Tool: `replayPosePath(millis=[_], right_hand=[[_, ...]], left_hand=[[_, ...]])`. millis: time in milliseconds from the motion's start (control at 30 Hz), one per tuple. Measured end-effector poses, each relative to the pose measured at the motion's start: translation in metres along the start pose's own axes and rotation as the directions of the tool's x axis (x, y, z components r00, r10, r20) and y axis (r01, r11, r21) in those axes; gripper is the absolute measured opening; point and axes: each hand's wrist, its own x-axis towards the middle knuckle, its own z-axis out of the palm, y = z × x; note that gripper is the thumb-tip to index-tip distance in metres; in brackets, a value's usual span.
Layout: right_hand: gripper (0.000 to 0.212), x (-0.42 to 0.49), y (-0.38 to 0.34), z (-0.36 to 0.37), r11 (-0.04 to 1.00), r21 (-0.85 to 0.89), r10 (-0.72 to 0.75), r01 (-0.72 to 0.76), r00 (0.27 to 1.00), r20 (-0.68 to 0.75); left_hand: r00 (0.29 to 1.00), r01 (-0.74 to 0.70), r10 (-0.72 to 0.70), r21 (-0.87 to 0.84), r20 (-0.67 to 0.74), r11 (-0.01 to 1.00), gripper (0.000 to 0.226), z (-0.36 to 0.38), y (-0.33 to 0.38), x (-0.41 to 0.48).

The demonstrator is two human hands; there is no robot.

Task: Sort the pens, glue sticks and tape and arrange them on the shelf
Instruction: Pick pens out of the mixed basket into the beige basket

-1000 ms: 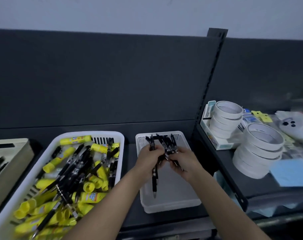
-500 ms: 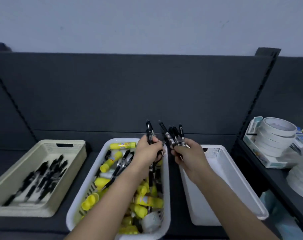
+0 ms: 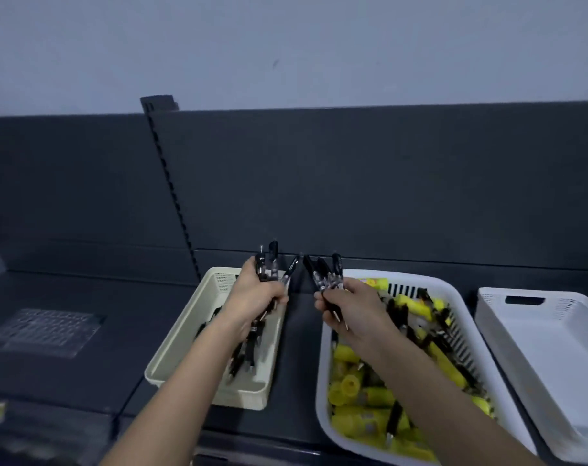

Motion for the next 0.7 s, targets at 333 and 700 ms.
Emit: replayPosePath(millis=[333,700], right_hand=[[0.021,0.011,0.039,0.075,0.994,-0.019,0.108,-0.107,0.992,0.068],[0.021,0.039,0.079,0.123,0.933,-0.328,0.131,-0.151,0.988,-0.083]], left_hand=[[0.980,0.186,-0.198,0.450,-0.019,0.873,0.048,-0.077,-0.077,0.030],[0.986,0.150,-0.108,0.400,-0.125,0.904,0.035,-0.102,-0.090,0.032]])
